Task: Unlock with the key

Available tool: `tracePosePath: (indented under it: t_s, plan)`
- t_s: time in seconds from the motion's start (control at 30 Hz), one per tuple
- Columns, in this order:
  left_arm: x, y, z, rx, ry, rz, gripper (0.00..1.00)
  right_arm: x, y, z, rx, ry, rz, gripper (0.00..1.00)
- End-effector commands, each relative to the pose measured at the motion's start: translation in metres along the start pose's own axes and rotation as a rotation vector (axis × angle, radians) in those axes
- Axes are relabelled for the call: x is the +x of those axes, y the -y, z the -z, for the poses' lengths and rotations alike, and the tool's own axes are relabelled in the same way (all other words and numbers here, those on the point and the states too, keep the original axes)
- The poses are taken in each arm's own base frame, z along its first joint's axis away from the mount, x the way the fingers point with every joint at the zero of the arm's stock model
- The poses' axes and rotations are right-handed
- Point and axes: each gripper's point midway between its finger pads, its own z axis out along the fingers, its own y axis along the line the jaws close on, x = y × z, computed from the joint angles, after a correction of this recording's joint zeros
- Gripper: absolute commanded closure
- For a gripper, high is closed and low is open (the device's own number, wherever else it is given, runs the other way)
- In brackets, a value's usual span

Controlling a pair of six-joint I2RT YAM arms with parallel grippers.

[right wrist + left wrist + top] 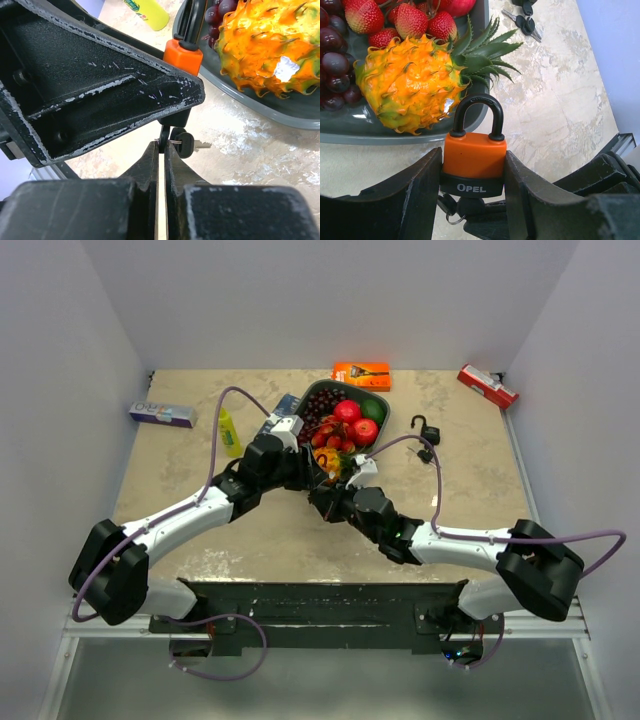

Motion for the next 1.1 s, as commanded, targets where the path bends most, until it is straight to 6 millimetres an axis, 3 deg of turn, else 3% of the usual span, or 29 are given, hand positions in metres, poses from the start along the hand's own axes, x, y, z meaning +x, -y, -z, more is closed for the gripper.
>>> tracePosePath:
  t_s: [0.0,0.3,0.7,1.07]
  plan:
    - [-0.015,0.018,0.004,0.069,0.053,-0.007,1.0,-0.035,-0.011,-0.007,0.006,0.132,0.013,1.0]
    - [-0.008,0.027,0.004,0.104,0.038,-0.033,1.0,-0.06,-0.017,-0.001,0.015,0.207,0.019,1.0]
    - [0.004,0.04,0.002,0.159,0.009,-0.057,1.0,-0.111,-0.006,0.006,0.02,0.323,0.006,1.0]
    - [0.021,0.04,-0.006,0.141,-0.031,-0.085,1.0,-0.136,-0.019,0.01,-0.009,0.385,0.048,1.0]
